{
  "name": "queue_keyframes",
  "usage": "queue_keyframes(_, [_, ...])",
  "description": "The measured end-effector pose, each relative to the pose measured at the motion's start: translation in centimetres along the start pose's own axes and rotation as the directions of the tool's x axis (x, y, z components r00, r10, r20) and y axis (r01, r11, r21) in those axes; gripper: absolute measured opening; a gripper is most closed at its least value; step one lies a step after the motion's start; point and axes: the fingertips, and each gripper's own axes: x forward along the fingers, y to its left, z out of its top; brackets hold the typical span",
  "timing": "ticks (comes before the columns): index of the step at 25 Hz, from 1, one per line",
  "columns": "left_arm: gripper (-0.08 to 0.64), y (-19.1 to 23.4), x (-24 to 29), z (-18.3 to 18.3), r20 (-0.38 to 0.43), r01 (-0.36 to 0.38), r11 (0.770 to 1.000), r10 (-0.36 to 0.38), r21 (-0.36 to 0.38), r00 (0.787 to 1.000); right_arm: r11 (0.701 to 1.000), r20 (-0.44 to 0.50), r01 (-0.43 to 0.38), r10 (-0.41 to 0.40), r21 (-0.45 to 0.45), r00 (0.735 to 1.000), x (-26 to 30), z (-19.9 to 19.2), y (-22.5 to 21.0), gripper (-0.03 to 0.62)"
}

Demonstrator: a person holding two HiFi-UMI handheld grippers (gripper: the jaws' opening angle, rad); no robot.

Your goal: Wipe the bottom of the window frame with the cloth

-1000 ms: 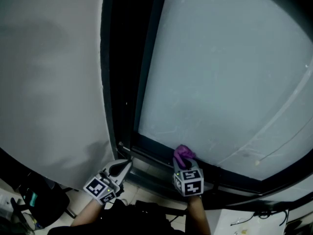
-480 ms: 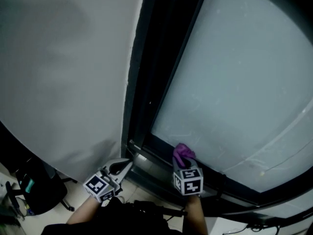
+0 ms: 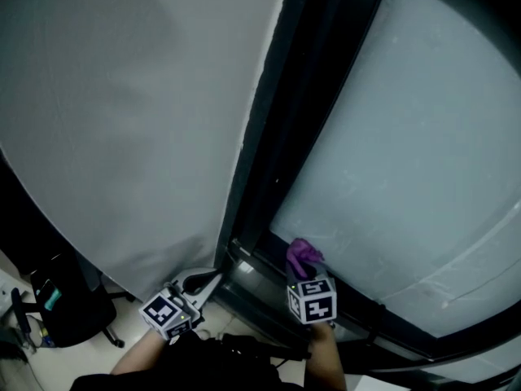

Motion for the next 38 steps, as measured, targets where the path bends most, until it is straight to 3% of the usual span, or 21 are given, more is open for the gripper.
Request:
queue_keyframes(11, [0.000,0.7,-0.9,0.1,0.017,-0.059,0.998,0.059,0.018,0.998,0.994,-0.008,-0.047,0.046,-0.095,0.999,2.9,2.1,1.9,0.064])
queue_keyframes(19, [0.000,1.0,-1.6,0.2,0.015,-0.101,0.995,0.101,0.012,0.995,0.989,-0.011,-0.095,0.094,-0.110,0.996,4.4,3.3,3.0,0.064])
queue_keyframes(28, [0.000,1.0,-2.4,0.2,0.000,-0.096,0.995,0.096,0.027,0.995,0.989,0.003,-0.092,0.093,-0.116,0.996,5.1,4.1,4.0,0.064])
queue_keyframes(34, [0.000,0.5,-1.5,0.0,-0.020,-0.035,0.999,0.035,0.016,0.999,0.987,0.027,-0.149,0.151,-0.059,0.988,5.3,4.4,5.5,0.064])
queue_keyframes(38, [0.000,0.0,-1.1,-0.2,-0.032,-0.007,1.000,0.006,-0.015,0.999,0.989,0.027,-0.127,0.129,-0.075,0.991,4.8,3.8,6.1,0.064])
